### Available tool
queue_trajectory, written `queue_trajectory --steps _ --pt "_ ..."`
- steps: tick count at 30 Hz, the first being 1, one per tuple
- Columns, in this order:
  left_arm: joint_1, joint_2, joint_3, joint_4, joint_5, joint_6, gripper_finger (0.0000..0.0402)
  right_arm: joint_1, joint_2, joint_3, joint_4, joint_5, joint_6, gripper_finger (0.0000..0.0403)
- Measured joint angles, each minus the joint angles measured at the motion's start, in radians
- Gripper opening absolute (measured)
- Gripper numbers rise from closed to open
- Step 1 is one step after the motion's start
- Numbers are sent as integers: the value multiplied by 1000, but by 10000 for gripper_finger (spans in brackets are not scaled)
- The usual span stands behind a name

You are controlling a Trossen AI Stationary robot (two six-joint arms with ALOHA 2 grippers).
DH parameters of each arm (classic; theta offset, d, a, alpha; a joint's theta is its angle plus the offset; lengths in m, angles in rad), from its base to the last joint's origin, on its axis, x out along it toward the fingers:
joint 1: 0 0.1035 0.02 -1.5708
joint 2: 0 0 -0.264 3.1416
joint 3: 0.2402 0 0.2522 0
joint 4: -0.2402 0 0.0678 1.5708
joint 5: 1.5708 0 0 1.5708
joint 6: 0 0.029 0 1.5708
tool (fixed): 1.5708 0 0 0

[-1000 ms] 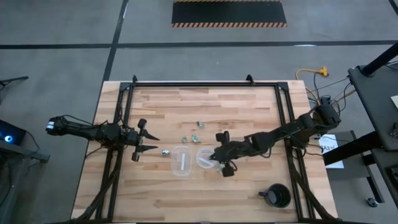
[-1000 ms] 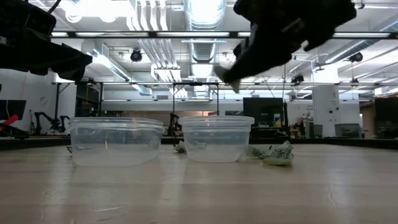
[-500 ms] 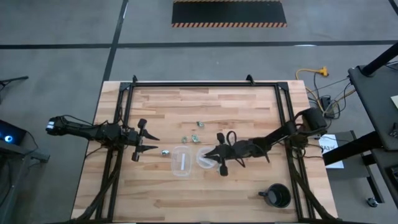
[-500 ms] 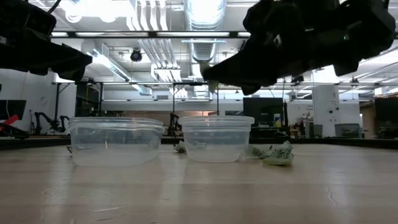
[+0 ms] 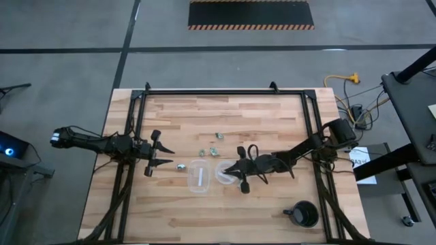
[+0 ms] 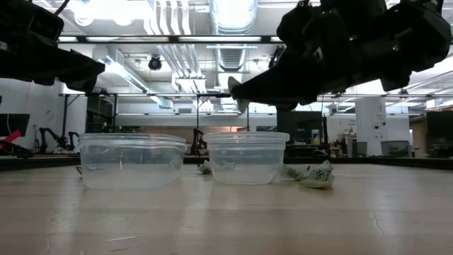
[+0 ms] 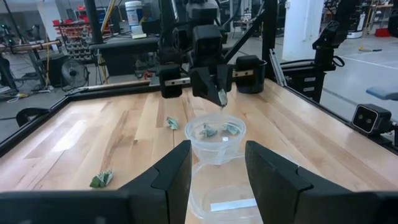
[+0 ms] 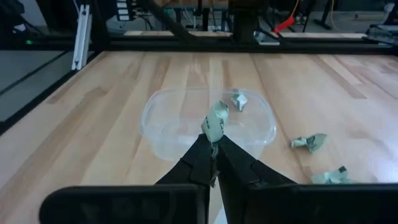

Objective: Pick and place items into bin
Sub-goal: Put the stevia packet into the right transparent bin

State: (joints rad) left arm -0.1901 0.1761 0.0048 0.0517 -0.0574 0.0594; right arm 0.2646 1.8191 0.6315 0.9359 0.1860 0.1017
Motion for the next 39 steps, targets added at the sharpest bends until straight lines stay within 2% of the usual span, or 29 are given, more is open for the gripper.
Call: queue_trajectory --steps 10,16,19,22,25,31,36,39 --pt "0 -2 0 0 0 0 135 0 0 15 -32 25 22 49" --pt "0 -2 0 0 0 0 135 -1 0 16 -43 25 23 109" --pt "0 -2 0 0 0 0 135 -1 -25 16 -107 24 19 139" --pt "0 -2 0 0 0 0 135 -1 -110 19 -280 25 15 162" --pt "0 -1 0 0 0 0 135 -3 -222 36 -534 25 63 178" --pt "0 0 0 0 0 0 135 -7 -394 61 -980 25 121 187" --pt "0 -1 0 0 0 0 135 -40 -474 97 -1258 19 110 187" --pt "0 -2 0 1 0 0 135 -72 -483 99 -1338 -21 75 187"
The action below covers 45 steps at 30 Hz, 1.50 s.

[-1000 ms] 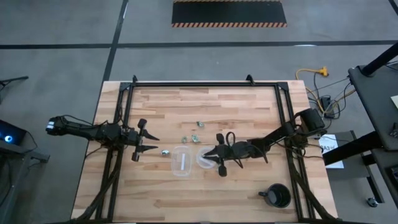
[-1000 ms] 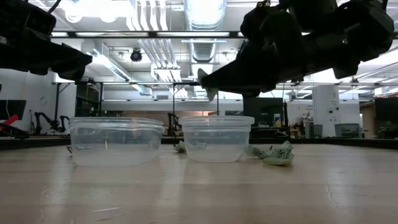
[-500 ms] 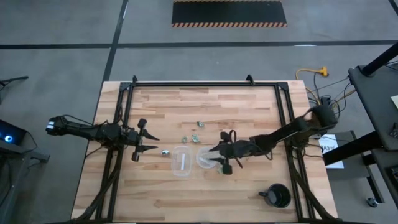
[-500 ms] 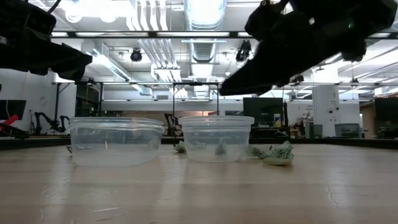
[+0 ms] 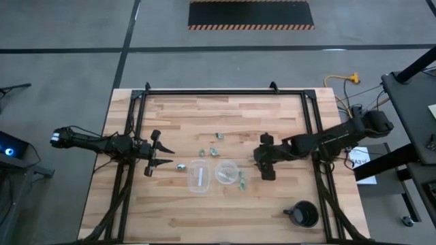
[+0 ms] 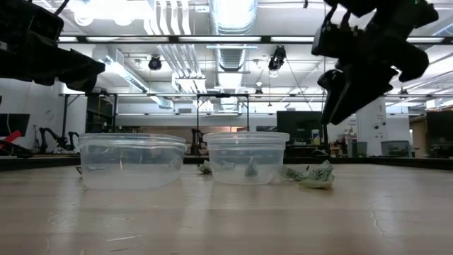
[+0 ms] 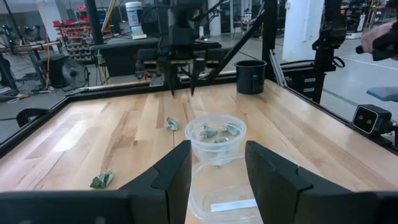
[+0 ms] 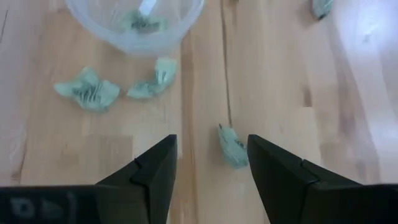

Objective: Pick and place items into bin
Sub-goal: Put the stevia packet into the right transparent bin

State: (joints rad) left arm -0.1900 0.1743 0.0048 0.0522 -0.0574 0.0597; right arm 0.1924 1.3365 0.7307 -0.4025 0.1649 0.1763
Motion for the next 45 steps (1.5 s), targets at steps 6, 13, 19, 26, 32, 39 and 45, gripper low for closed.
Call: queue_trajectory --steps 6,13,19,26,32,39,45 --pt "0 2 0 0 0 0 135 -73 28 -4 -5 -88 -68 187" --pt "0 2 0 -1 0 0 135 -144 112 -5 25 -134 -113 187" --pt "0 2 0 0 0 0 135 -167 209 -5 86 -166 -148 187" --pt "0 1 0 0 -1 0 135 -174 315 0 115 -169 -158 180" --pt "0 2 0 -1 0 0 135 -173 306 -1 119 -170 -154 96" --pt "0 2 0 0 0 0 135 -174 205 -8 141 -165 -112 12" --pt "0 1 0 0 0 0 135 -171 122 -8 281 -249 -131 9"
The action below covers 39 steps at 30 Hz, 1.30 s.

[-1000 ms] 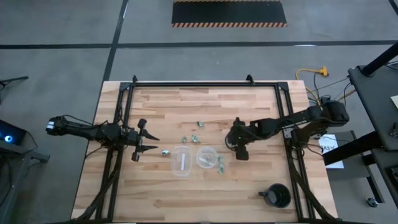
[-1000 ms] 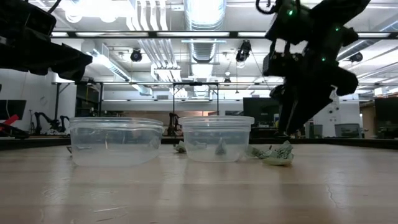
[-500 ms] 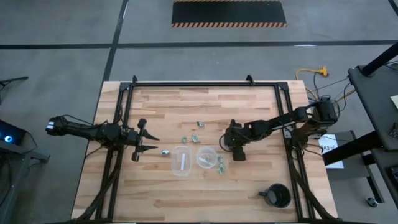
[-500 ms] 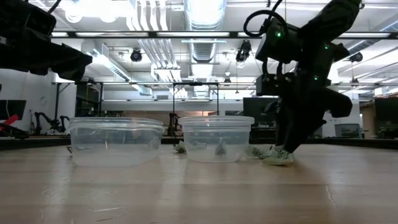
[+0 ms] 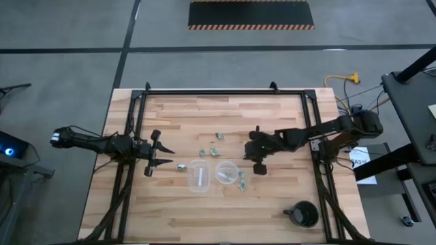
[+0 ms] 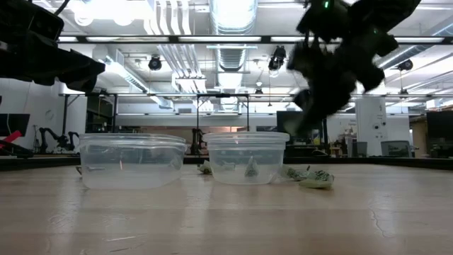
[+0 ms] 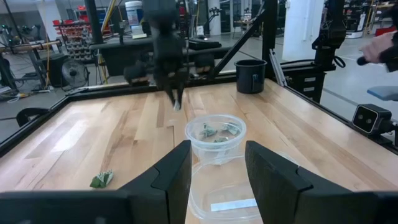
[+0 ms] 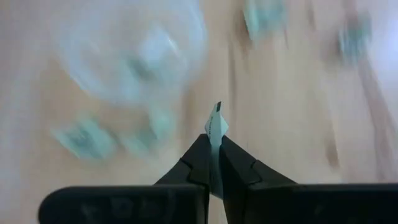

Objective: Pick and place items into bin
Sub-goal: Put the stevia packet into the right transparent bin

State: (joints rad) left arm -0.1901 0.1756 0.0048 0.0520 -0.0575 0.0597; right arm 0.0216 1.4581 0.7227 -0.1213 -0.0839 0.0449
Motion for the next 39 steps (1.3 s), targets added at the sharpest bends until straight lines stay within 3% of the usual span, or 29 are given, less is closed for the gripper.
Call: queue_trajectory --steps 9,21,29,39 --pt "0 0 0 1 0 0 135 26 41 -35 510 -177 -13 9" --pt "0 -1 0 1 0 0 135 95 304 -87 1120 -183 35 9" --pt "0 0 0 0 0 0 135 93 403 -90 1213 -176 66 9" --pt "0 -1 0 0 0 0 135 93 400 -89 1200 -176 80 20"
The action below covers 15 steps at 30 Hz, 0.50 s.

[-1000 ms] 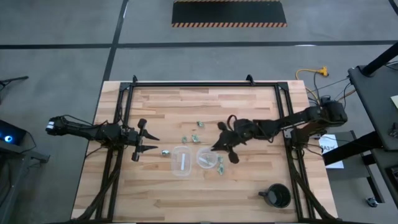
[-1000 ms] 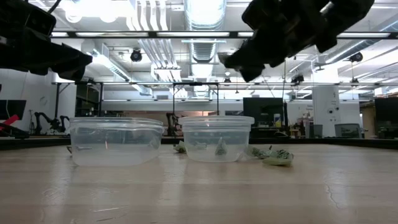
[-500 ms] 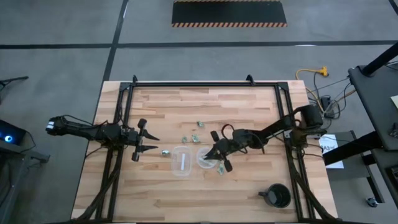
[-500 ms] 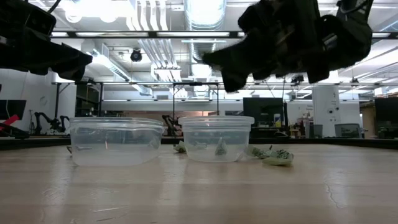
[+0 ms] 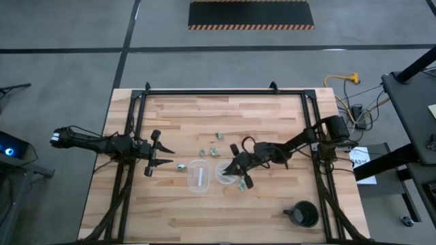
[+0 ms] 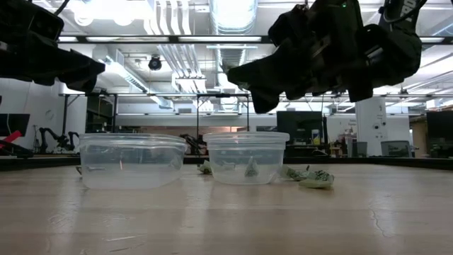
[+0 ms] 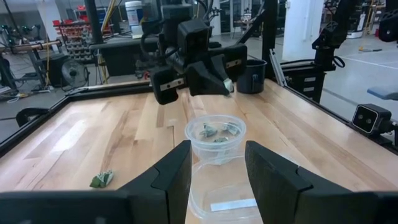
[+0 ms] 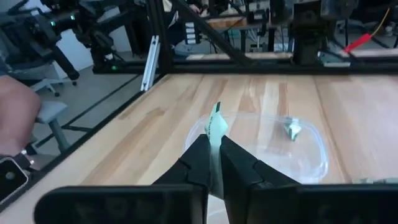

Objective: Pick and place items into bin
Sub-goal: Put the stevia packet into the right transparent bin

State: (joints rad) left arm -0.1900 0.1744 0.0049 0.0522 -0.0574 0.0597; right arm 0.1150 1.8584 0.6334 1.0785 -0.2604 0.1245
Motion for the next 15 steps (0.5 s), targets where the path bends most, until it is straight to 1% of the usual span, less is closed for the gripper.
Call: queue_trajectory --steps 4,8,15 --pt "0 0 0 0 0 0 135 0 3 0 -27 0 4 31" --pt "0 1 0 0 0 0 135 0 2 0 -34 0 4 52" --pt "0 1 0 0 0 0 135 0 2 0 -35 0 8 127"
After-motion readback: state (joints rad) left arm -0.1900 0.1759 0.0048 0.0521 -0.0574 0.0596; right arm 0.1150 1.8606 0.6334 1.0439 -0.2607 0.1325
